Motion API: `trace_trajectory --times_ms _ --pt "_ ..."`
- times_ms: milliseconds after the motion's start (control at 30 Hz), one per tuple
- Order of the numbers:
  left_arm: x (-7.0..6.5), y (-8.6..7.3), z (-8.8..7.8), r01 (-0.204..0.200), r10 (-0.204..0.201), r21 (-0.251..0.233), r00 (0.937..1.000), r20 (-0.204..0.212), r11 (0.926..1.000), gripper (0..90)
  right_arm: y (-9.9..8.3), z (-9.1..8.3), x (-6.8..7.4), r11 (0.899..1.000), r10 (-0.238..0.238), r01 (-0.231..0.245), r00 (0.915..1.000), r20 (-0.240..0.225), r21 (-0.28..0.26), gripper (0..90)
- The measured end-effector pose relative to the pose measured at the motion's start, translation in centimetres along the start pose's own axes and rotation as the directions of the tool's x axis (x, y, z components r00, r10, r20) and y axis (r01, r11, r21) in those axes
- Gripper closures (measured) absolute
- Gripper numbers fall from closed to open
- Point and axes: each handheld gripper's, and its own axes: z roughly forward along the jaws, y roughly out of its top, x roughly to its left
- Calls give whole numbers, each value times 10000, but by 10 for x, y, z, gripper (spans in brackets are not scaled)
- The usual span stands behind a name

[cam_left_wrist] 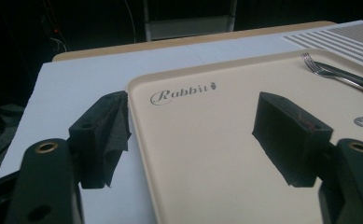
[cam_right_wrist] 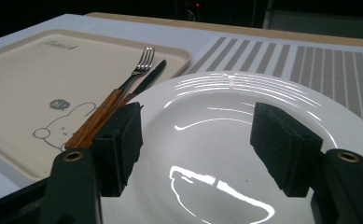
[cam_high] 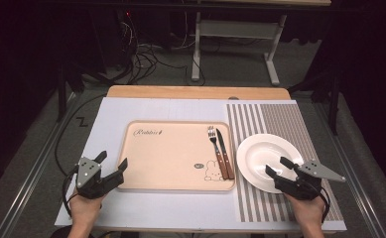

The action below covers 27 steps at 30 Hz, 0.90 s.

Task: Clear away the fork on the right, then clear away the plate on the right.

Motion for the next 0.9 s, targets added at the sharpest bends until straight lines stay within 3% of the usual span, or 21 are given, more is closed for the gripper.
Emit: trace_trajectory --times_ms 200,400,667,900 --pt "1 0 -1 6 -6 -21 10000 -21 10000 274 -5 -5 -5 9997 211 -207 9993 309 -142 350" --pt "0 0 -1 -12 12 -27 10000 -69 10000 274 -6 -5 -7 9995 276 -271 9991 308 -152 345" --pt "1 0 -1 40 -40 -11 10000 -38 10000 274 -6 -5 -17 9959 901 -895 9943 571 -128 342" --pt "-1 0 0 -16 16 8 10000 -57 10000 274 -6 -6 -23 9942 1071 -1062 9914 753 -160 347"
